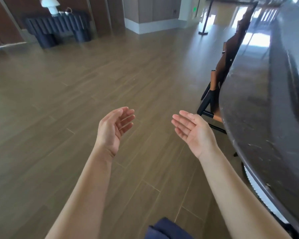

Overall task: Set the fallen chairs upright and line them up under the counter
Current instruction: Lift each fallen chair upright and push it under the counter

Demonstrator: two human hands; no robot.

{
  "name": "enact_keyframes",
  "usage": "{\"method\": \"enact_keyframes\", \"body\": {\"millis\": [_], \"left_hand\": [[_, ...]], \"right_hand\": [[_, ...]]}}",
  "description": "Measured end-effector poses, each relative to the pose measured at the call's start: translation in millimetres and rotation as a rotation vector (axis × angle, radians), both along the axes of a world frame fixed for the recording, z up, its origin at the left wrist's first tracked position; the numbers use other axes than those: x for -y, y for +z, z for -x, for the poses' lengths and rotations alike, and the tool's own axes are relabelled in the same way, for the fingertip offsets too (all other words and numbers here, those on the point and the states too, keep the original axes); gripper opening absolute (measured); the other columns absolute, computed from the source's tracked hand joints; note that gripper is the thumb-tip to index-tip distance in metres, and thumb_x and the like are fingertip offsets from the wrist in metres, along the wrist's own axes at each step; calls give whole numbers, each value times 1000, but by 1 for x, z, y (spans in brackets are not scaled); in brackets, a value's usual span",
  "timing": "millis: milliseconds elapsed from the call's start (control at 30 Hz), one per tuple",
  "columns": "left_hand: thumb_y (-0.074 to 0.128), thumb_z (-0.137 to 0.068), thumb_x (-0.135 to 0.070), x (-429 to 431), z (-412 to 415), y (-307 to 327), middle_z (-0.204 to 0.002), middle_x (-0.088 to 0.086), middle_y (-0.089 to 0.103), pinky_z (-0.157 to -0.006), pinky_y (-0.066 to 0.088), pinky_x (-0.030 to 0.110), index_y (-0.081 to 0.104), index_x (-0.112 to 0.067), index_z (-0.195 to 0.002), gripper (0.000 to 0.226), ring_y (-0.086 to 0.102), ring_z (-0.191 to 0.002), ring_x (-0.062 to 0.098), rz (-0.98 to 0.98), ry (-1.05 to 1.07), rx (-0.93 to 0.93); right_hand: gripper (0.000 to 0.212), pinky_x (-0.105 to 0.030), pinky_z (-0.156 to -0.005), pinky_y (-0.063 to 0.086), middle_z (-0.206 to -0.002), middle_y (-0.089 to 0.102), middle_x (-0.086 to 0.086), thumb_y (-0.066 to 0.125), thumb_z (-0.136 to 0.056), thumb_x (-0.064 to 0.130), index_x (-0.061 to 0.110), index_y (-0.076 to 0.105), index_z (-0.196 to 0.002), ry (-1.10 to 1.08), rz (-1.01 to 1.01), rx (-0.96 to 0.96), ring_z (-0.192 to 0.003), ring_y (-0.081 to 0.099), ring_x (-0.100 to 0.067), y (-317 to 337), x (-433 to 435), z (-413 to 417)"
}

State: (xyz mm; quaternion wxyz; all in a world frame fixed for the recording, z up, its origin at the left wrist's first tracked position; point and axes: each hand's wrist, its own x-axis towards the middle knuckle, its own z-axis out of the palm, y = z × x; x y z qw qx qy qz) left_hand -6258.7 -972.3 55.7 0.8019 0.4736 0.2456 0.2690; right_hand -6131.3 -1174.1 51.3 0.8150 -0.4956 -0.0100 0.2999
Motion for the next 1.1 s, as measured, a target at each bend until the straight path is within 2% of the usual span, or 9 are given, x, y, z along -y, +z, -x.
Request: {"method": "enact_keyframes", "body": {"millis": [100, 267, 500, 833, 1100], "left_hand": [[47, -98, -14, -28, -46, -3, -103, 10, 74, -90, 51, 37, 65, -7, -107, 22, 69, -102, 25, -31, 5, -10], [46, -98, -12, -78, -131, -12, -100, 9, 75, -91, 50, 38, 66, -7, -104, 21, 70, -99, 24, -37, -52, -15], [46, -98, -12, -150, -255, -10, -99, 9, 75, -91, 49, 39, 66, -7, -102, 21, 71, -96, 23, -15, -111, -56], [49, -95, -11, -203, -415, -22, -102, 12, 74, -88, 51, 37, 66, -6, -104, 19, 71, -95, 23, 37, -282, -85], [50, -94, -10, -250, -565, -31, -95, 11, 74, -77, 53, 31, 66, -6, -99, 17, 71, -88, 22, 7, -481, -118]], "right_hand": [[27, -34, -85, 52, -109, 74, -10, 55, -96, 24, 12, 66, -117, -75, 24, 42, -102, 71, -23, -5, -24, -37], [29, -34, -84, 52, -109, 74, -11, 58, -95, 25, 11, 65, -120, -130, 39, 46, -103, 71, -24, -18, -64, -114], [29, -35, -83, 52, -109, 74, -10, 51, -99, 24, 12, 64, -121, -140, 97, 56, -102, 71, -22, -20, -124, -229], [26, -35, -84, 52, -109, 74, -9, 51, -99, 24, 12, 64, -119, -272, 149, 45, -101, 71, -23, -21, -169, -360], [25, -35, -84, 53, -106, 75, -10, 53, -97, 22, 10, 65, -115, -475, 138, -9, -99, 72, -23, -28, -215, -464]]}}
